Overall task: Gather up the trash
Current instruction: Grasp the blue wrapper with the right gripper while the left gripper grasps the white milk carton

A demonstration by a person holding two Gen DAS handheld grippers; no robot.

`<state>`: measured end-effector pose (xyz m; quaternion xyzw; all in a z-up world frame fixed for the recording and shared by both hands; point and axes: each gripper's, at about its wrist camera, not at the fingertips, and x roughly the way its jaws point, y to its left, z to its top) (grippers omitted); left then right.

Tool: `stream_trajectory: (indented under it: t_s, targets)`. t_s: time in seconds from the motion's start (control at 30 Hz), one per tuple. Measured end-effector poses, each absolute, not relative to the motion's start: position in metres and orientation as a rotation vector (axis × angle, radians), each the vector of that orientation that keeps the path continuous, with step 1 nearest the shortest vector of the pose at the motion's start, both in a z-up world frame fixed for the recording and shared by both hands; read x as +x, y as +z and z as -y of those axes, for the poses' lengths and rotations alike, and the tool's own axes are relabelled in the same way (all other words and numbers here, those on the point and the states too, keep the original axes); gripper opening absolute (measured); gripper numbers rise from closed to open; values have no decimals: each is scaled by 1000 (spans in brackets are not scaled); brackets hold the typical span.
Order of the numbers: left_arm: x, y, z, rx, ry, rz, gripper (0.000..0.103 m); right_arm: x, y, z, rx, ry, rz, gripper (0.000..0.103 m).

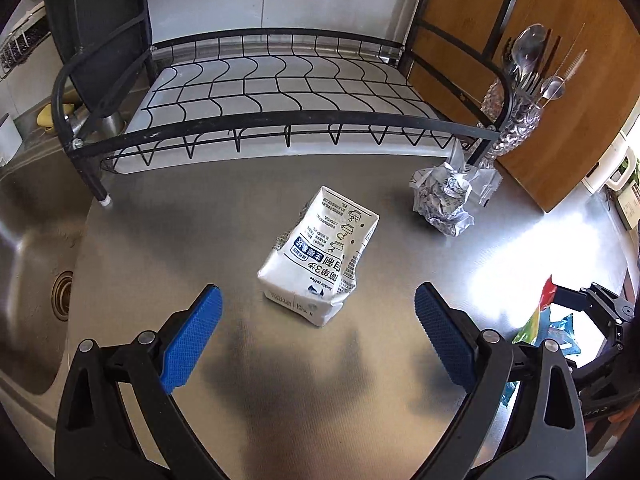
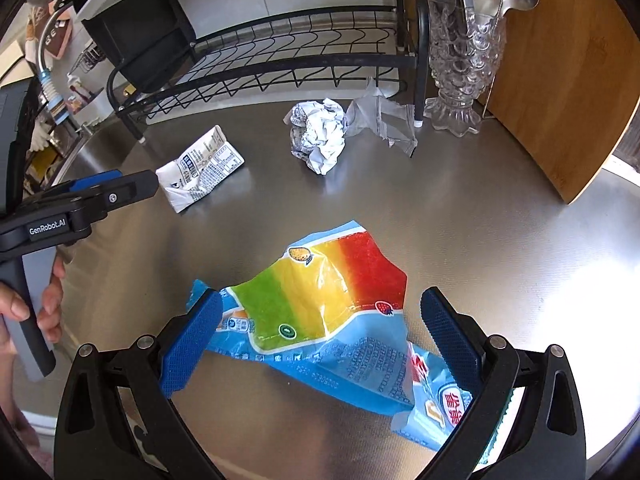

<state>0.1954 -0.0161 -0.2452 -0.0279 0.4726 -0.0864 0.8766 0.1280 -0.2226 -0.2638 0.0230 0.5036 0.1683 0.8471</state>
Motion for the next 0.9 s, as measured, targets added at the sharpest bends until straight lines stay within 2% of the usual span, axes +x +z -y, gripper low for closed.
stream_trajectory:
  t_s: [0.07,0.13,0.2,0.33,0.37,0.4,0.43,0.47,0.53,0.77,0.8,0.83,0.87,0.9]
  targets:
    - [205,-252,18,-51,-179,-1003,92,137,-270,223,64,365,-1077,95]
    - [213,-260,18,-48,-175,-1022,92,144,-276,223,70,365,-1089,79]
    - [220,-265,19,-41,-177,-1035,92,151,-280,223,65,359,-1098,53]
    - [229,-272,27,-6,-190,-1057,91,160,-285,223,50,358,-1101,22]
    - [230,-274,28,-3,-195,-1060,90,162,-286,224,55,357,-1103,11]
    - [231,-276,30,-4,-205,-1066,84,166,-287,226,63,351,-1104,7]
    - [232,-278,31,-9,-215,-1077,75,168,-288,228,68,345,-1101,4]
    - [231,-278,33,2,-211,-1063,73,169,-289,229,70,343,-1099,2]
    - [230,-276,35,8,-215,-1052,58,171,-289,230,81,350,-1098,1]
    - [228,-273,38,-10,-233,-1034,54,171,-282,232,129,388,-1078,1]
    - [226,-270,39,-18,-242,-1024,49,171,-279,232,140,393,-1071,1]
    - [224,-267,38,-25,-240,-1013,39,170,-276,232,145,395,-1063,1]
    - [223,-264,37,-29,-238,-1011,38,169,-274,232,147,396,-1056,1]
    - [222,-261,36,-32,-240,-999,30,167,-271,232,147,398,-1050,1]
